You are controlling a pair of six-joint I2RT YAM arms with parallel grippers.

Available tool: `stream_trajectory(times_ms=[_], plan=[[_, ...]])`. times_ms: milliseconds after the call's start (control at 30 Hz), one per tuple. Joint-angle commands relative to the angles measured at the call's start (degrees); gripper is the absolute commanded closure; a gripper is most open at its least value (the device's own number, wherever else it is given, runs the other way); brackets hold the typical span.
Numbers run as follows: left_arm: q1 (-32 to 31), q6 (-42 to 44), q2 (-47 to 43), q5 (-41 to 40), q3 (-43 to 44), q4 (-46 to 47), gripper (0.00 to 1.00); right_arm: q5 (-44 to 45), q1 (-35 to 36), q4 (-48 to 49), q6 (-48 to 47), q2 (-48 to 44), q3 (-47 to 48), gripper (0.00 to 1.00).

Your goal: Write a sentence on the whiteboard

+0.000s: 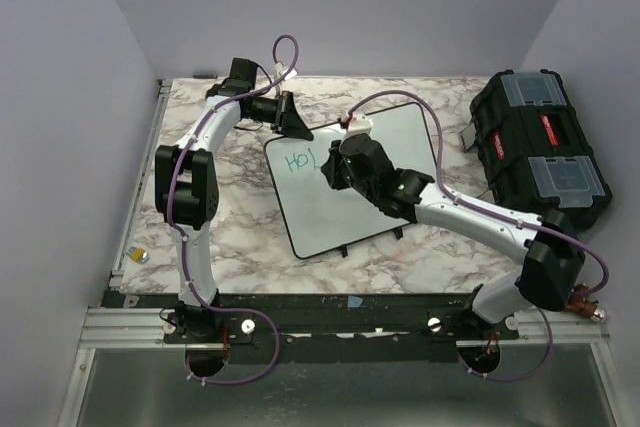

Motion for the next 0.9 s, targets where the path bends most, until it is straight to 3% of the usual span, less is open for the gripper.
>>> stream_trajectory(times_ms=[0,867], plan=[[-0.3,2.8,-2.6,-3.7,-0.2,3.6,1.00,4.0,-0.2,1.4,-1.3,2.1,4.3,0.99],[-0.3,2.9,-2.8,-3.4,-0.2,3.5,1.00,11.9,-0.3,0.7,-2.1,11.5,11.5,0.99]])
